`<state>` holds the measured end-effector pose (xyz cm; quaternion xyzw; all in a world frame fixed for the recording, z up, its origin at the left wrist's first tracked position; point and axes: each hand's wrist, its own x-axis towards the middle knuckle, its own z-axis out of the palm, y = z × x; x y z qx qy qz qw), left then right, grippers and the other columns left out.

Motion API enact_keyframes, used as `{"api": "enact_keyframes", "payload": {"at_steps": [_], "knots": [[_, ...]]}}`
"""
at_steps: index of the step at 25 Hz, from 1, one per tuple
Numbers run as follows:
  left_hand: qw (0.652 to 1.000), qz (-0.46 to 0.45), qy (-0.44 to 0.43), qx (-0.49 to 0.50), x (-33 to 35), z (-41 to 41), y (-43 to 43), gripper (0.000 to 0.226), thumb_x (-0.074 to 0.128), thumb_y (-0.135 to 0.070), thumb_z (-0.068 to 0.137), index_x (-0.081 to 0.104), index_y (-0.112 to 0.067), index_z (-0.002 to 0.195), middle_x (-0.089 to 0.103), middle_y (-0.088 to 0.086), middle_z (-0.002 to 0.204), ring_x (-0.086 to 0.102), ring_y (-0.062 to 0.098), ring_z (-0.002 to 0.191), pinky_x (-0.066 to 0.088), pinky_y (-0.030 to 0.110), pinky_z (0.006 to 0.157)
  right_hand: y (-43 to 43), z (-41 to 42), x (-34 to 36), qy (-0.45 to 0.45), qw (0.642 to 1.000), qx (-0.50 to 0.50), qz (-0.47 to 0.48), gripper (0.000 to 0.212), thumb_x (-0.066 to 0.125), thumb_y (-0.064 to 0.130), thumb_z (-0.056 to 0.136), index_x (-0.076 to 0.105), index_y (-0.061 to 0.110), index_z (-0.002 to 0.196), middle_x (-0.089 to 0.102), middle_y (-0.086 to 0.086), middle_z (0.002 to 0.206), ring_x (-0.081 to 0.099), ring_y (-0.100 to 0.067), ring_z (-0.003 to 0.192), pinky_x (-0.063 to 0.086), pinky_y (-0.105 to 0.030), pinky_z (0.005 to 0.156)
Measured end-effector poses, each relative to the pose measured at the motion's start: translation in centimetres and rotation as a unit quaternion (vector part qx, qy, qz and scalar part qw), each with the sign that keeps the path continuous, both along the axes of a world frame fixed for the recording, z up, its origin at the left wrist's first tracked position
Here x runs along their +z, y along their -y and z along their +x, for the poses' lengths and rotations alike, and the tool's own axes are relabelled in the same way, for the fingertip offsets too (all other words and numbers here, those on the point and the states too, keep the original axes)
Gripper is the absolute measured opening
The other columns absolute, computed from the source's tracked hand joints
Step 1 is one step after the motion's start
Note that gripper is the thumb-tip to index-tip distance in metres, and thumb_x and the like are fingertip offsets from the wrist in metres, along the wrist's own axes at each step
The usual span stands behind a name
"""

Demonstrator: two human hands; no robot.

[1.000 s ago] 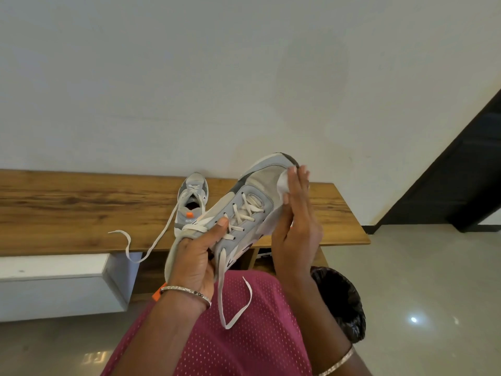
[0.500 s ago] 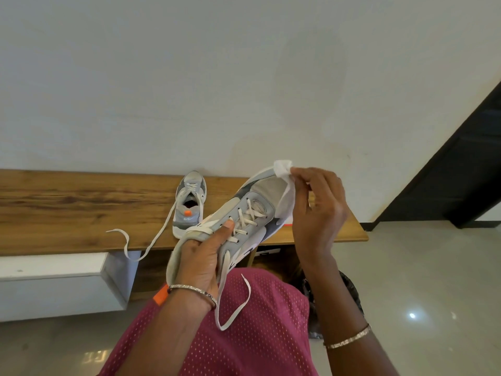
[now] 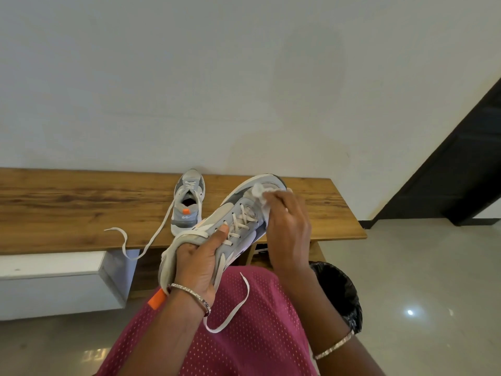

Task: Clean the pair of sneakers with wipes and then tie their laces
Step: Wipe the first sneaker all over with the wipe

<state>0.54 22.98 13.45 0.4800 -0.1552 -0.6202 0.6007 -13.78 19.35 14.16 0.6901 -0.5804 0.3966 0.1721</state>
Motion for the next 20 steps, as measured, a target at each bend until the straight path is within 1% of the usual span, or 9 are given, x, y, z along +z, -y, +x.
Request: {"api": "enact_keyframes", "payload": {"at_steps": [2, 4, 6, 9, 12, 14, 16, 18, 20], "knots": [[1.000, -0.009, 0.009, -0.003, 0.3, -0.3, -0.2, 0.022, 0.079, -0.007, 0.080, 0.075, -0.004, 0.102, 0.077, 0.016, 0.098, 0.073, 0.033, 0.097, 0.055, 0.052, 0.093, 1.4, -0.9, 1.5, -0.002, 0.999, -0.013, -0.051, 0.030, 0.075, -0.002, 0.079, 0.070, -0.002, 0.109, 0.069, -0.014, 0.106, 0.062, -0.027, 0.096, 0.056, -0.030, 0.075], [1.000, -0.018, 0.020, 0.000, 0.4, -0.3, -0.2, 0.022, 0.078, -0.006, 0.081, 0.075, -0.005, 0.102, 0.078, 0.014, 0.098, 0.073, 0.032, 0.098, 0.056, 0.050, 0.093, 2.1, -0.9, 2.0, -0.005, 0.997, -0.012, -0.075, 0.026, 0.072, 0.000, 0.081, 0.071, -0.002, 0.107, 0.069, -0.014, 0.105, 0.062, -0.028, 0.095, 0.055, -0.030, 0.076], [0.999, -0.026, 0.024, 0.003, 0.4, -0.2, -0.2, 0.025, 0.078, -0.007, 0.080, 0.074, -0.005, 0.105, 0.077, 0.015, 0.100, 0.073, 0.032, 0.100, 0.055, 0.051, 0.095, 1.6, 0.0, 1.2, -0.027, 0.997, 0.021, -0.073, 0.022, 0.065, 0.005, 0.087, 0.071, -0.002, 0.107, 0.069, -0.015, 0.105, 0.062, -0.028, 0.098, 0.055, -0.031, 0.078], [0.999, -0.031, 0.031, 0.010, 0.4, -0.1, -0.2, 0.022, 0.078, -0.007, 0.080, 0.075, -0.004, 0.102, 0.078, 0.013, 0.097, 0.073, 0.032, 0.099, 0.056, 0.049, 0.094, 0.4, 0.3, -0.2, -0.051, 0.995, 0.068, -0.054, 0.030, 0.053, 0.014, 0.092, 0.070, -0.003, 0.109, 0.070, -0.015, 0.106, 0.063, -0.027, 0.100, 0.056, -0.033, 0.082], [0.999, -0.031, 0.024, 0.012, 0.8, -0.4, -0.4, 0.013, 0.078, -0.004, 0.080, 0.076, -0.009, 0.092, 0.078, 0.011, 0.092, 0.073, 0.031, 0.096, 0.057, 0.046, 0.091, 1.0, -1.2, 0.6, -0.033, 0.996, 0.016, -0.078, 0.021, 0.058, 0.007, 0.092, 0.070, -0.002, 0.106, 0.068, -0.016, 0.105, 0.061, -0.030, 0.098, 0.056, -0.037, 0.078], [0.999, -0.037, 0.026, 0.014, 1.0, -0.5, -0.4, 0.013, 0.078, -0.004, 0.079, 0.076, -0.011, 0.089, 0.079, 0.009, 0.091, 0.074, 0.029, 0.095, 0.057, 0.044, 0.089, 0.8, -0.8, 0.5, -0.012, 0.996, -0.022, -0.089, 0.022, 0.053, 0.007, 0.093, 0.070, -0.001, 0.104, 0.067, -0.015, 0.104, 0.060, -0.029, 0.097, 0.054, -0.036, 0.079], [0.998, -0.044, 0.029, 0.020, 0.9, -0.4, -0.4, 0.012, 0.077, -0.003, 0.080, 0.076, -0.011, 0.088, 0.079, 0.007, 0.089, 0.074, 0.028, 0.095, 0.057, 0.040, 0.086, 0.0, 0.7, -0.1, 0.010, 0.998, -0.009, -0.067, 0.027, 0.047, 0.012, 0.093, 0.070, 0.000, 0.103, 0.067, -0.014, 0.102, 0.061, -0.028, 0.095, 0.054, -0.034, 0.078], [0.998, -0.040, 0.030, 0.024, 0.7, -0.1, -0.3, 0.012, 0.077, -0.004, 0.081, 0.076, -0.011, 0.090, 0.079, 0.008, 0.090, 0.073, 0.030, 0.097, 0.057, 0.043, 0.089, -0.2, 1.0, -0.9, 0.002, 0.999, 0.030, -0.044, 0.021, 0.055, 0.008, 0.092, 0.070, 0.001, 0.103, 0.068, -0.012, 0.101, 0.062, -0.026, 0.094, 0.055, -0.035, 0.075], [0.998, -0.043, 0.037, 0.022, 0.4, 0.1, -0.2, 0.016, 0.079, -0.007, 0.079, 0.077, -0.010, 0.095, 0.078, 0.010, 0.095, 0.073, 0.031, 0.100, 0.055, 0.049, 0.095, 0.7, 0.3, -0.4, -0.018, 0.998, 0.034, -0.055, 0.018, 0.063, 0.010, 0.091, 0.071, 0.001, 0.104, 0.068, -0.013, 0.103, 0.062, -0.026, 0.096, 0.055, -0.035, 0.076]]}}
